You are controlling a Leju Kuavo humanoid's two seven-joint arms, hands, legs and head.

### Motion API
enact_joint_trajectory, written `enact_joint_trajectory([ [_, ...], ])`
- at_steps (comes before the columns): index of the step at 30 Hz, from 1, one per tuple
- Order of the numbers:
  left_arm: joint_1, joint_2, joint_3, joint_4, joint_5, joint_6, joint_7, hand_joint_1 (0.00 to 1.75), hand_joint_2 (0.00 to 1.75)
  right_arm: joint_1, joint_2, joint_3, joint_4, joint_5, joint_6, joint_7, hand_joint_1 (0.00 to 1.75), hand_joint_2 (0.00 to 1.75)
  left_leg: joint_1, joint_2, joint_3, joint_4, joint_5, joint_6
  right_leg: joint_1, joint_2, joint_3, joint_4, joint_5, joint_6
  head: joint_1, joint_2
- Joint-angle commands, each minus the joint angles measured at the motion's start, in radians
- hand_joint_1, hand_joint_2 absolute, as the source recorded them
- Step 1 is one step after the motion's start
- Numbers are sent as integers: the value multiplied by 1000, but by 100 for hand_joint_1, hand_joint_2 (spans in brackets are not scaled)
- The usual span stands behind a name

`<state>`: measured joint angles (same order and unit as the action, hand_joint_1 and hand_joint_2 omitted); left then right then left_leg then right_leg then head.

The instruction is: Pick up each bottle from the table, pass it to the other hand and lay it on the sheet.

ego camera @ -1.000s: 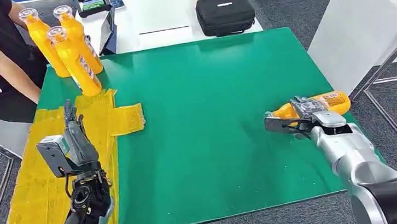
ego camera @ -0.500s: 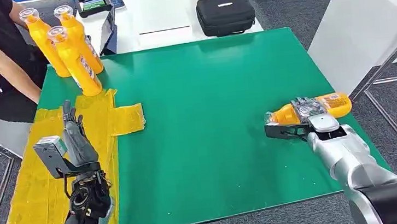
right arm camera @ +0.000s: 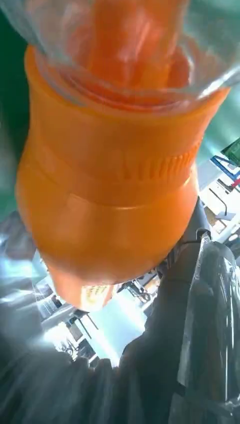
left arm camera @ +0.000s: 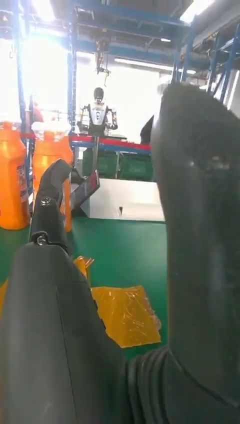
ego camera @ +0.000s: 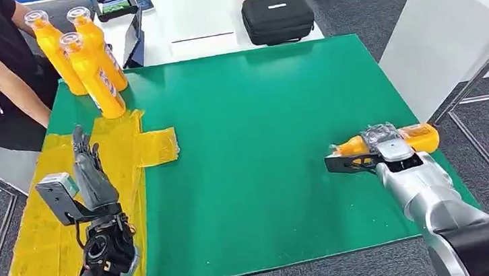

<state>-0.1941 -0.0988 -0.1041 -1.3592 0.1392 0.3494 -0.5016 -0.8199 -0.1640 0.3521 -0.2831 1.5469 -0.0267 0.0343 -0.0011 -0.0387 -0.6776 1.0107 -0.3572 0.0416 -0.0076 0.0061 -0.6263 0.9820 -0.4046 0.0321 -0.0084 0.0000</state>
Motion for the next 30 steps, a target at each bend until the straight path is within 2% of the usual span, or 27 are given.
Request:
enact_joint_trajectory([
  [1,-5,7,28,0,9,-3,8,0,0,18,20,25,75,-7,23,-14,175,175,1,2,4,-1,-1,-1,1,0,4,-1,-1,-1,0,0],
  [3,-5,7,28,-1,9,-3,8,0,0,20,21,24,75,-7,22,-13,175,175,1,4,8,0,-3,-3,2,0,9,-2,-3,-1,0,0],
  [8,-8,3,28,-7,4,-6,9,0,0,49,39,-7,66,-39,22,-1,175,175,1,4,9,-1,-3,-3,2,-1,10,-2,-3,-1,0,0],
  [10,-8,2,27,-6,4,-6,9,0,0,54,44,-7,66,-39,19,2,175,175,1,2,6,-1,-1,-1,1,-1,6,-2,-1,-1,0,0],
  [22,-9,2,25,-3,4,-7,9,0,0,55,49,-20,64,-51,9,1,175,175,1,2,11,-1,-2,-3,2,-1,11,-3,-2,-2,1,0],
  [27,-34,-3,-10,14,0,-25,20,0,0,56,154,-79,58,-112,-52,27,175,175,2,3,10,0,-2,-2,2,1,10,-2,-1,-1,1,0],
  [28,-47,-4,-30,21,1,-34,27,0,0,52,187,-102,57,-137,-64,29,175,175,2,7,14,-1,-3,-4,3,2,14,-3,-2,-2,1,0],
  [30,-64,-8,-59,29,9,-47,40,0,0,43,228,-117,56,-157,-72,30,175,175,3,9,12,0,-3,-4,3,6,10,-2,1,-3,1,0],
])
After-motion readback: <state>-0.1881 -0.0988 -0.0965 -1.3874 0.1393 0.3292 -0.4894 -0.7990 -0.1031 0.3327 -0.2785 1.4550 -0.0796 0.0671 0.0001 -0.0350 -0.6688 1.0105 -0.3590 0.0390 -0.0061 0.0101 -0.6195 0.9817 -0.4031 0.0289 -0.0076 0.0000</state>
